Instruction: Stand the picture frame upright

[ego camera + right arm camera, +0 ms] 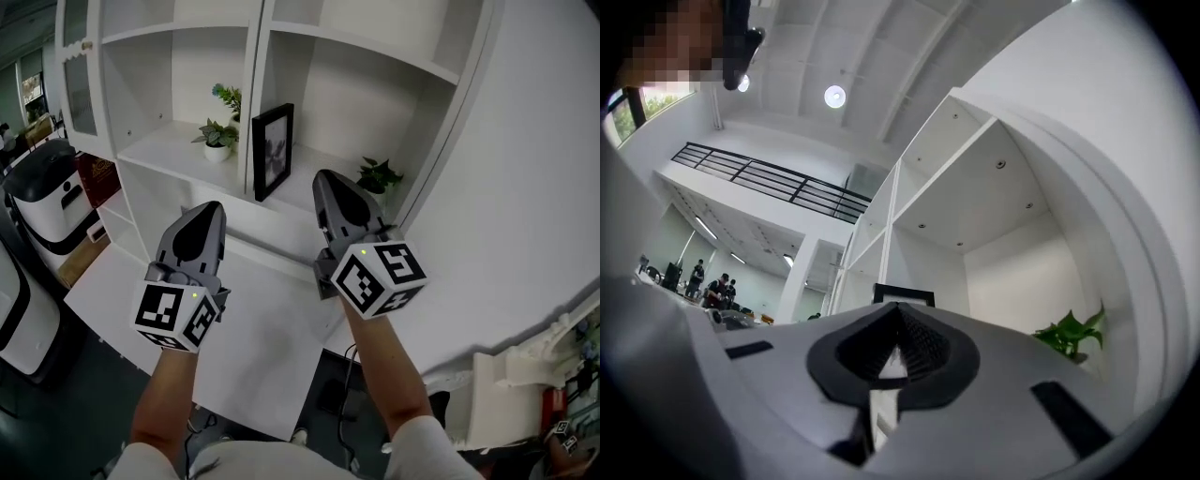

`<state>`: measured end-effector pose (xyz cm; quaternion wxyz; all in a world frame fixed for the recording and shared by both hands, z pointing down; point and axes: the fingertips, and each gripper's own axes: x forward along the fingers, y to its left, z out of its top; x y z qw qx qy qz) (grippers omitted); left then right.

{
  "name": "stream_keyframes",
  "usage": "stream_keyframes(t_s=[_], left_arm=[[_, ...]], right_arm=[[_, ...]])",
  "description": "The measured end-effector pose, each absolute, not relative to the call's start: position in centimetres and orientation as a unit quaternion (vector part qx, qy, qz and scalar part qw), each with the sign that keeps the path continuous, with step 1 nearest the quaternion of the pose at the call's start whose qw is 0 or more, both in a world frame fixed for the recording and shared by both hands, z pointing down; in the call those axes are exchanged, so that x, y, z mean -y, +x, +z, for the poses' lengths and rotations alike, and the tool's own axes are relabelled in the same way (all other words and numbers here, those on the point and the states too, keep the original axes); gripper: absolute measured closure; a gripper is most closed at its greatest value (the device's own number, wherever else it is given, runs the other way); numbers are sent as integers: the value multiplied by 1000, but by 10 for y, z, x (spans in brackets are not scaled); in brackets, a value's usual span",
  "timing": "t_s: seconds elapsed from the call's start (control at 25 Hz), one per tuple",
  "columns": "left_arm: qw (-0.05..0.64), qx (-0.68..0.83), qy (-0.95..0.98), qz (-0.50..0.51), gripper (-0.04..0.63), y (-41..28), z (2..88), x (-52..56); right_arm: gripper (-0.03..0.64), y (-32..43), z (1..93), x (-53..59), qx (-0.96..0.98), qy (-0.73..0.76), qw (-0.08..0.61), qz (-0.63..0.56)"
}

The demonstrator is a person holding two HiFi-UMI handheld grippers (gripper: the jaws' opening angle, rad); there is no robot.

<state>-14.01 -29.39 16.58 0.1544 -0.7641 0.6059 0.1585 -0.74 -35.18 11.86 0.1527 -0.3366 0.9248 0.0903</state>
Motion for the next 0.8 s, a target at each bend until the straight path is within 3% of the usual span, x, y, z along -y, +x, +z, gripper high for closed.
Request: stream_keyframes(t_s=[0.8], left_arm=[[92, -583, -796, 130, 578, -207, 268, 202]], right_arm=[[609, 79, 267, 222, -859, -504, 73, 55]])
